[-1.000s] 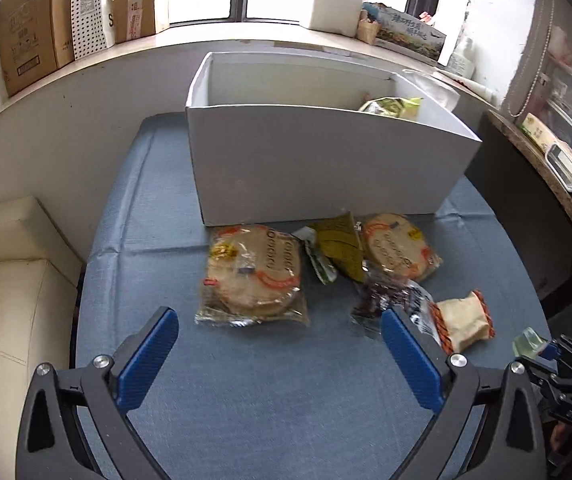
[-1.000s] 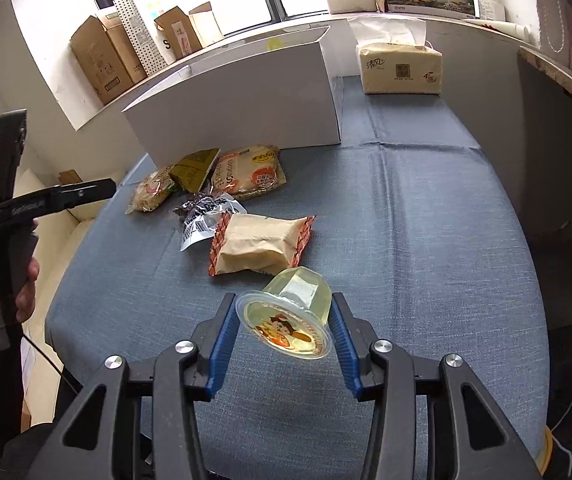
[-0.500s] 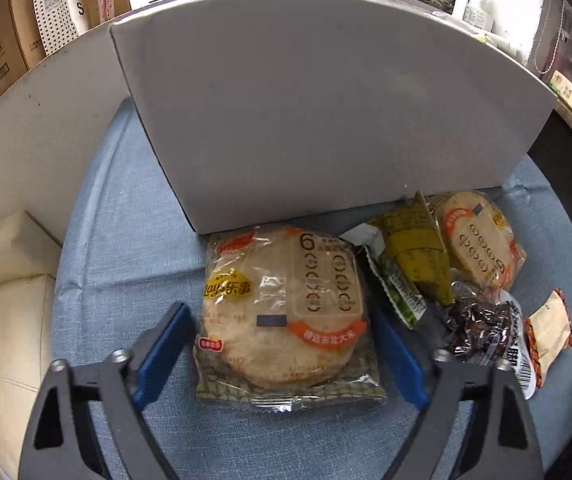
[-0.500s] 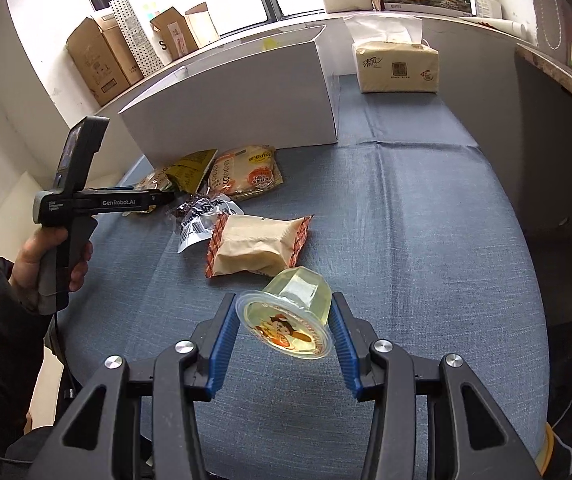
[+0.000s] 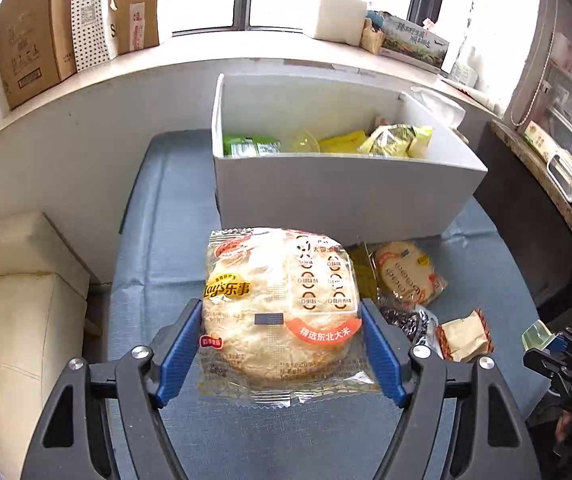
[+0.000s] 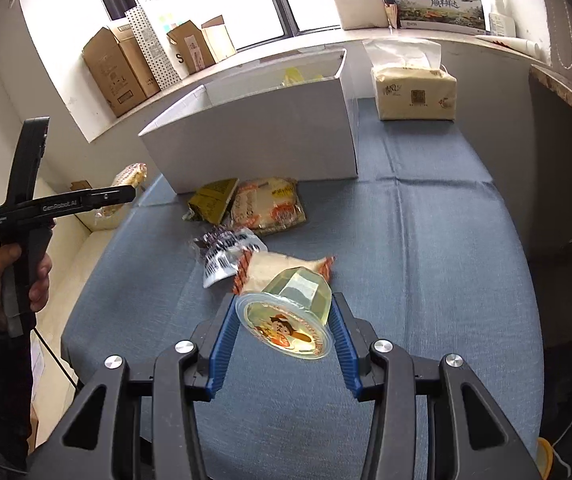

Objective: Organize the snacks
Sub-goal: 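Lower the jelly cup and bread pack into the white box and open both tools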

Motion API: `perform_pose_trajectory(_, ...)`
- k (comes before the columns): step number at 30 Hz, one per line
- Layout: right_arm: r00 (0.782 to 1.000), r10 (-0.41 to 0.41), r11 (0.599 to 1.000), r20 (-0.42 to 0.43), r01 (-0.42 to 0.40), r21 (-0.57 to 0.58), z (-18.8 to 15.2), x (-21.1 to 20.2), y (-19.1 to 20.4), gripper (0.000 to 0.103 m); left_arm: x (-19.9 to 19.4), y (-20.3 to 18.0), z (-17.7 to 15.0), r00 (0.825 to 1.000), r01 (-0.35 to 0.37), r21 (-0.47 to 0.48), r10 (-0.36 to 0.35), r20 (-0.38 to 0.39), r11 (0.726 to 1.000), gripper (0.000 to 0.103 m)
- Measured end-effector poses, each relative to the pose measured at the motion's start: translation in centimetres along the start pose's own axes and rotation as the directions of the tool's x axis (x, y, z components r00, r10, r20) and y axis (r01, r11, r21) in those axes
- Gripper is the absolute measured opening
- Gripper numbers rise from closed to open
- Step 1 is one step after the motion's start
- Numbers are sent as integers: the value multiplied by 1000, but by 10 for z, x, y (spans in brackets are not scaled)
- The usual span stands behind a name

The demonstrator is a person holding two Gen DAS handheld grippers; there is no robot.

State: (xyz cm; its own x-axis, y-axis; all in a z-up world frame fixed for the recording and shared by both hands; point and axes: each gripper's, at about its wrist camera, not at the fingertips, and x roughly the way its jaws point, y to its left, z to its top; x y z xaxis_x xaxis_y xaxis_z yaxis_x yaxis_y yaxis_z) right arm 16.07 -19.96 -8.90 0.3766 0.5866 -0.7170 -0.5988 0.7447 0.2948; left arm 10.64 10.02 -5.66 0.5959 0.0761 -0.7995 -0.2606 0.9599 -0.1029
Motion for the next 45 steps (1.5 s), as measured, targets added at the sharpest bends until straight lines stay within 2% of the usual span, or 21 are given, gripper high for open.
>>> perform_pose_trajectory(5, 995, 63, 997, 82, -59, -59, 54, -9, 14, 49, -39, 10, 38, 996, 66, -41, -64, 58, 997, 80)
perform_pose_trajectory(9, 988, 87, 994, 126, -77, -81, 111, 2, 20, 49, -48, 2, 81, 990, 61, -7, -60, 128, 998, 80)
perform_pose_trajectory(11, 984, 110, 992, 139, -101, -75, 142, 13, 21, 49, -41, -5, 102, 985, 55, 16, -57, 163, 998, 80)
perform_pose_trajectory(13, 981, 134, 991, 143, -128, -47, 173, 27, 21, 49, -25, -10, 118, 980, 7, 33, -14, 197, 999, 80)
perform_pose_trajectory(14, 981, 137, 990, 136, -134, -31, 188, 34, 20, 49, -16, -11, 127, 981, -13, 31, 6, 195, 999, 80)
perform_pose_trajectory(17, 988, 93, 995, 124, -90, -31, 224, 57, 21, 49, 18, -9, 148, 990, 14, 16, -16, 140, 1000, 80)
perform_pose_trajectory(20, 993, 72, 997, 98, -70, -21, 245, 78, 15, 51, 43, -7, 157, 993, -2, 7, 2, 116, 1000, 80)
perform_pose_trajectory(21, 993, 81, 997, 84, -82, 3, 249, 84, 12, 55, 51, -7, 158, 995, 8, 2, -8, 101, 1000, 81)
perform_pose_trajectory(22, 994, 91, 996, 58, -92, 20, 253, 91, 8, 79, 59, -6, 159, 997, 12, 2, -12, 80, 1000, 82)
perform_pose_trajectory(23, 996, 75, 996, 43, -77, 34, 254, 96, 4, 100, 66, -5, 160, 998, 4, 0, -4, 60, 1000, 90)
perform_pose_trajectory(24, 998, 47, 998, 48, -49, 45, 255, 97, 2, 102, 70, -4, 158, 999, -7, -1, 7, 47, 1000, 100)
perform_pose_trajectory(25, 998, 36, 998, 60, -38, 47, 256, 96, 0, 102, 72, -4, 156, 999, -16, -1, 16, 50, 1000, 102)
perform_pose_trajectory(29, 994, 41, 997, 98, -48, 64, 251, 84, -6, 102, 68, 0, 147, 998, 6, -8, -5, 55, 1000, 102)
perform_pose_trajectory(33, 993, 41, 997, 109, -47, 61, 247, 73, -8, 102, 59, 2, 142, 997, -4, -4, 4, 71, 1000, 102)
perform_pose_trajectory(40, 985, 81, 995, 149, -88, 43, 237, 49, -1, 103, 37, -1, 139, 994, -2, 10, 1, 111, 1000, 102)
perform_pose_trajectory(45, 975, 151, 988, 163, -152, -5, 209, 24, 9, 103, 4, -8, 119, 986, -18, 57, 9, 166, 998, 102)
